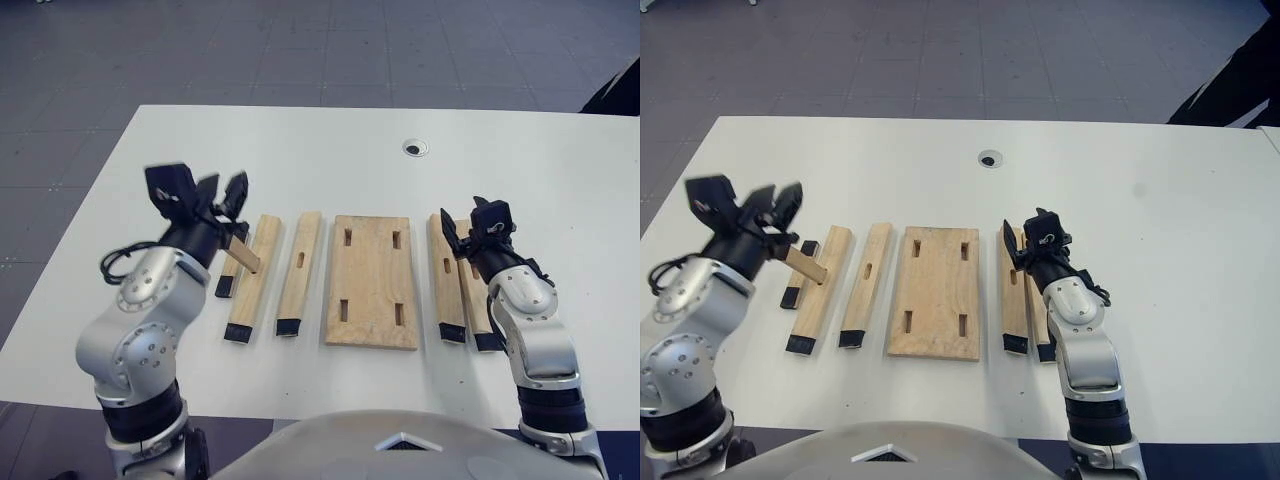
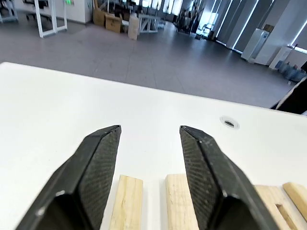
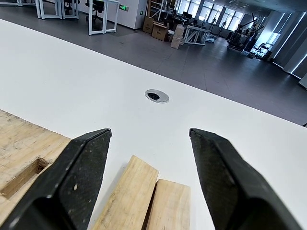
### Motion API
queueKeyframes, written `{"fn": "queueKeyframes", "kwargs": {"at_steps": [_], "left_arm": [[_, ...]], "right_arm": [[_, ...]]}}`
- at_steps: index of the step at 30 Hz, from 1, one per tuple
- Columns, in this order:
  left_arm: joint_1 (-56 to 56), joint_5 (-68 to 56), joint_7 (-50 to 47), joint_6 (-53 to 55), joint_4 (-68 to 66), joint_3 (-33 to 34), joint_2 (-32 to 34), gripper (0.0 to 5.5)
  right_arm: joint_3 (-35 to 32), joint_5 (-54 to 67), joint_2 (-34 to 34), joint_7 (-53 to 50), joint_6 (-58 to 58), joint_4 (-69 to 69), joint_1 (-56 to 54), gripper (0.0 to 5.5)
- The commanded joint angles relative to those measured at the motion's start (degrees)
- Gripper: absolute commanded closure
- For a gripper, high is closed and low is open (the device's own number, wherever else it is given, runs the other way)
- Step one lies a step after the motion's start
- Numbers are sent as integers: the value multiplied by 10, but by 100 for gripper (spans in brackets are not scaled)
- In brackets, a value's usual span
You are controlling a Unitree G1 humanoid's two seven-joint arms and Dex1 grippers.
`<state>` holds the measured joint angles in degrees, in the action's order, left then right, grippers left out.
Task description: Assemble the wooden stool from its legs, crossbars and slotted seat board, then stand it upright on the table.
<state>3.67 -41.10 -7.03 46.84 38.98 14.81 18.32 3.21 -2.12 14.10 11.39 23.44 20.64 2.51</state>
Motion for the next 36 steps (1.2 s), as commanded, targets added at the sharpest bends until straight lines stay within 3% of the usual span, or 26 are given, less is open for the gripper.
{"fn": "queueKeyframes", "kwargs": {"at_steps": [1,9,18,21,28,32,36], "left_arm": [[31,24,25,-11,-55,-2,-4,324],[-121,14,28,-35,30,-1,21,324],[-133,16,49,-45,29,62,62,324],[-88,13,96,-82,37,114,81,324],[144,-29,343,-154,-26,260,121,324],[281,10,468,-191,-47,226,123,324],[350,50,472,-183,-26,132,102,304]], "right_arm": [[-3,-2,5,1,7,8,7,250],[6,-11,1,-2,-3,-1,1,250],[3,-12,2,0,-7,-8,-6,250],[0,-12,3,0,-8,-5,-1,250],[-6,-12,3,-4,-4,6,17,250],[-8,-12,4,-4,-4,6,21,250],[-8,-11,7,-1,-2,4,14,250]]}}
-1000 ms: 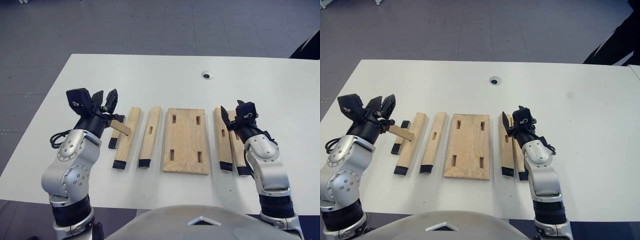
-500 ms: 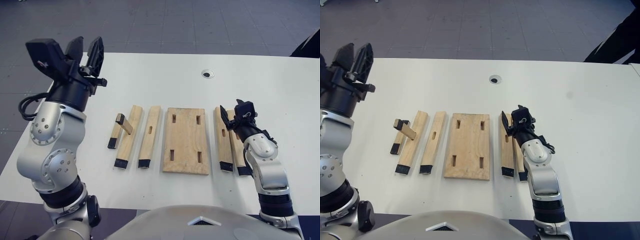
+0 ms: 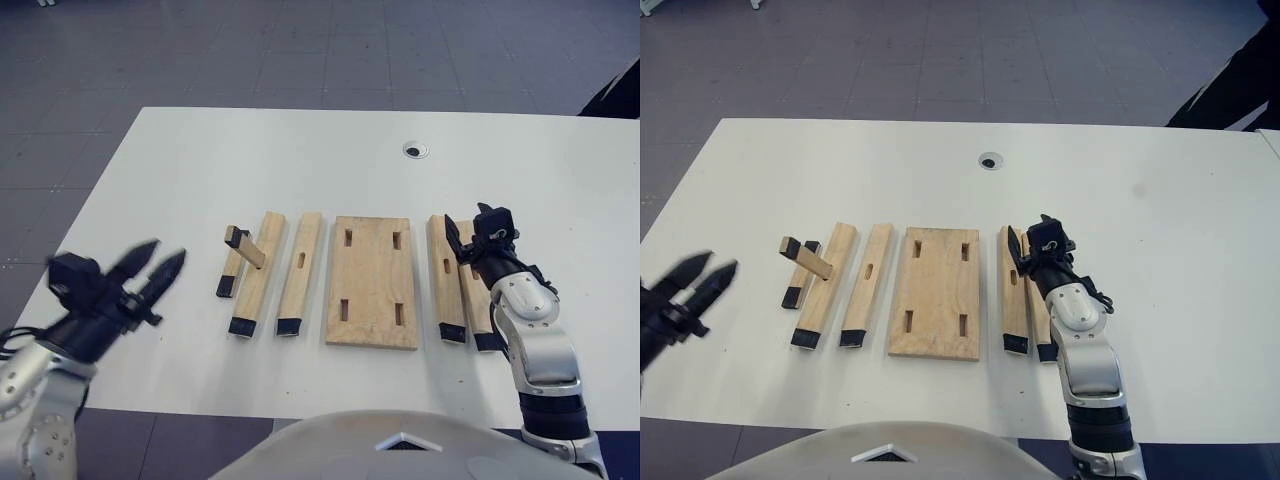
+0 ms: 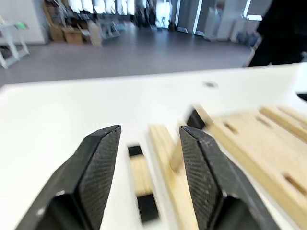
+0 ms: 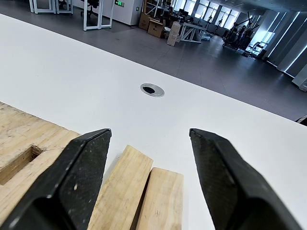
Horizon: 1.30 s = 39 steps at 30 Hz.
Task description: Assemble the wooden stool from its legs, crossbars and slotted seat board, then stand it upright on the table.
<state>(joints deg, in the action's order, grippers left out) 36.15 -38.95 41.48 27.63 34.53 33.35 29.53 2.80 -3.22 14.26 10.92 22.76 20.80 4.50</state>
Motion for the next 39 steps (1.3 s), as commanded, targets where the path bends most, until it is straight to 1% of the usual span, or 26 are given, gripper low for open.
{"fn": "queueKeyframes", "kwargs": {"at_steps": [1,3,7,10,12,21,23,30,33,35,36,39], "left_arm": [[30,46,-39,22,24,-78,-16,280],[42,95,-76,21,39,-123,-23,249],[56,179,-151,24,69,-184,-37,191],[65,239,-187,28,87,-229,-35,191],[63,258,-205,35,85,-245,-41,191],[35,279,-248,52,46,-276,-81,191],[33,281,-252,52,38,-282,-88,230],[27,302,-257,63,20,-288,-82,340],[11,313,-265,63,19,-282,-81,344],[-20,305,-267,69,30,-263,-84,344],[-41,295,-269,78,38,-251,-85,345],[-164,229,-267,119,45,-197,-88,345]], "right_arm": [[-4,0,7,5,5,3,-6,250],[-5,0,9,7,5,2,-5,250],[-5,0,9,8,8,6,-2,250],[-5,1,9,9,9,7,-2,250],[-5,1,10,11,10,6,-4,250],[-3,0,9,13,11,4,-9,250],[-3,0,10,14,10,4,-9,250],[-3,0,10,14,8,2,-10,250],[-4,0,10,14,5,1,-11,250],[-19,21,-2,13,14,0,-14,250],[-31,35,-9,12,21,-1,-18,250],[-92,107,-31,11,73,-19,-52,250]]}}
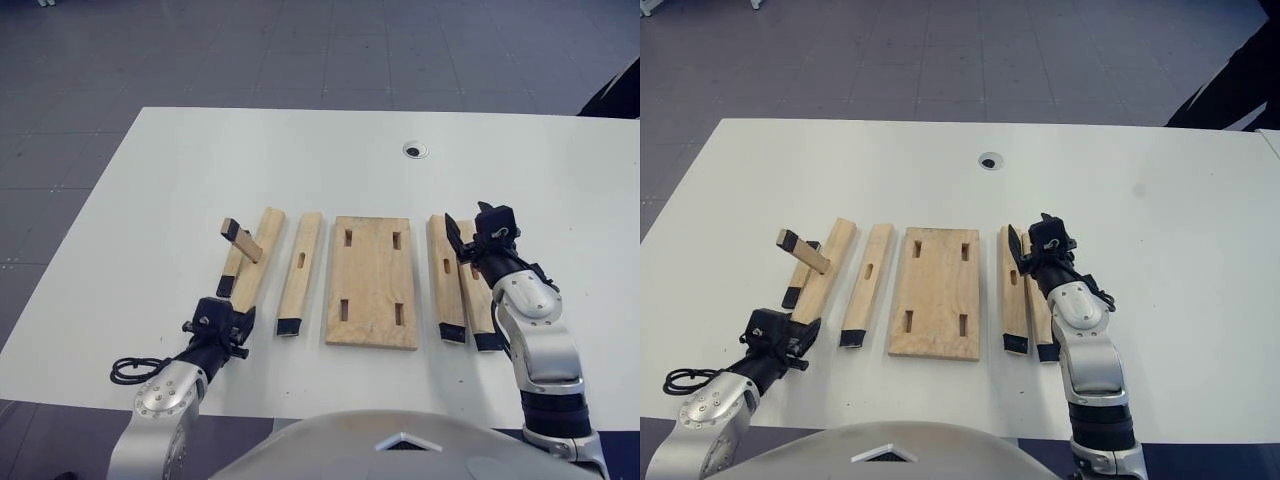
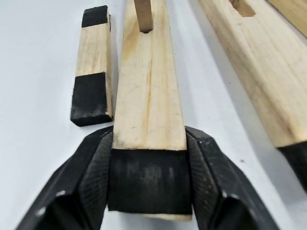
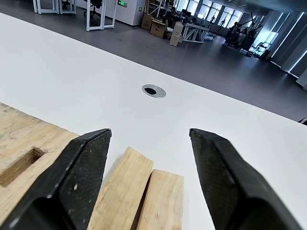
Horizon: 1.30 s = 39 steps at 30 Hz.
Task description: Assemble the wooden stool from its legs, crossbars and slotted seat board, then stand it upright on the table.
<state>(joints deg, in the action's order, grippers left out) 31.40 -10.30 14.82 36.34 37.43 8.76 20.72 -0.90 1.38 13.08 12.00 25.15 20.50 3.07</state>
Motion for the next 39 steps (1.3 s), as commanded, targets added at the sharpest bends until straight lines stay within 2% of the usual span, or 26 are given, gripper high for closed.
{"fn": "queueKeyframes", "kwargs": {"at_steps": [1,4,6,9,14,20,24,28,37,39], "left_arm": [[-174,-82,9,45,-3,59,5,345],[-347,-145,65,68,-111,60,30,345],[-440,-189,115,90,-183,55,40,345],[-523,-247,197,128,-258,25,43,345],[-592,-375,263,253,-317,11,12,345],[-646,-490,233,344,-353,62,-19,345],[-646,-562,185,378,-342,89,-55,345],[-627,-598,148,400,-322,81,-74,345],[-607,-641,107,400,-298,62,-76,345],[-602,-647,104,400,-295,57,-73,345]], "right_arm": [[-85,103,-29,1,78,-27,-58,250],[-153,242,-40,40,168,-56,-118,250],[-168,323,-31,86,223,-68,-149,250],[-181,412,-5,151,277,-99,-181,204],[-183,520,40,258,341,-146,-222,116],[-194,611,44,301,378,-172,-236,3],[-205,677,21,295,388,-190,-253,0],[-209,728,-2,277,383,-195,-273,0],[-172,746,-21,254,363,-188,-298,0],[-174,751,-24,247,358,-199,-306,41]]}}
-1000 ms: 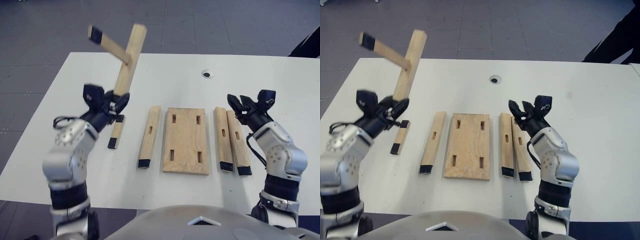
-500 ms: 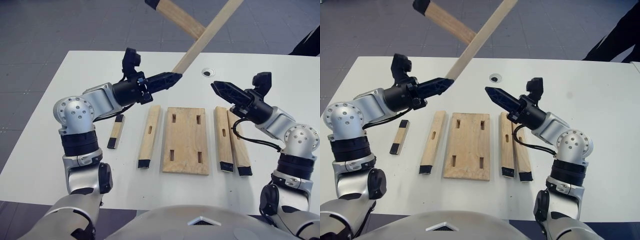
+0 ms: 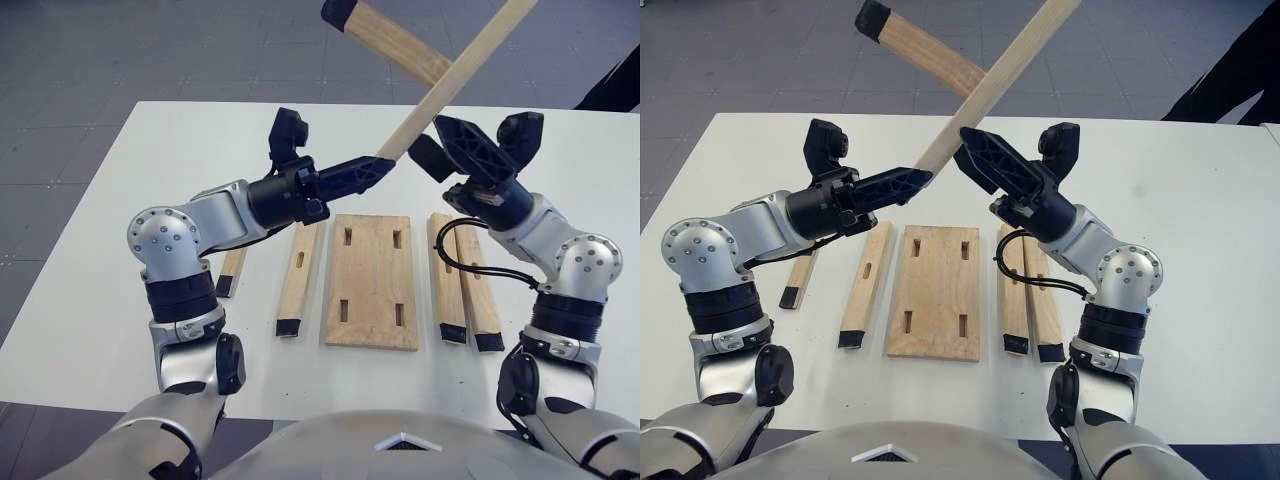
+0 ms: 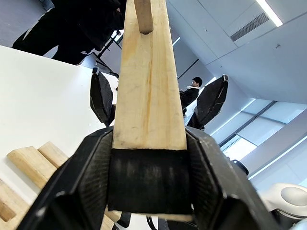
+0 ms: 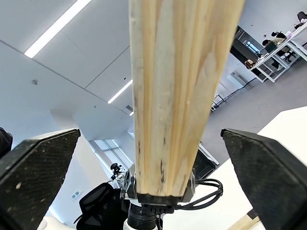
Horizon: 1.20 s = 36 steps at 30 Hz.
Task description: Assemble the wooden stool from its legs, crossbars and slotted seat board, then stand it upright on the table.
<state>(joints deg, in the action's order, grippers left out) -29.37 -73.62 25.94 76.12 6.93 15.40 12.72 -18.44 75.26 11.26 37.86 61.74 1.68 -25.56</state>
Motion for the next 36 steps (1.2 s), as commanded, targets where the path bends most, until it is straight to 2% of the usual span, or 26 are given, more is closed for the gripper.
{"fn": "queueKeyframes", "kwargs": {"at_steps": [1,17,27,28,32,36], "left_arm": [[7,-16,-9,1,11,-10,8,345],[12,-32,-15,-13,13,-24,20,345],[16,-19,-3,-32,17,-36,29,345],[16,-15,-2,-36,19,-38,30,308],[20,-13,11,-44,22,-47,39,263],[25,-10,24,-45,16,-49,57,192]], "right_arm": [[0,16,-6,-15,-10,-15,-23,67],[9,21,8,-18,-11,-32,-30,341],[15,37,-1,-33,-9,-6,-25,342],[15,38,-1,-33,-9,-5,-24,342],[16,40,0,-33,-9,-8,-27,342],[18,37,3,-29,-11,-7,-25,343]]}}
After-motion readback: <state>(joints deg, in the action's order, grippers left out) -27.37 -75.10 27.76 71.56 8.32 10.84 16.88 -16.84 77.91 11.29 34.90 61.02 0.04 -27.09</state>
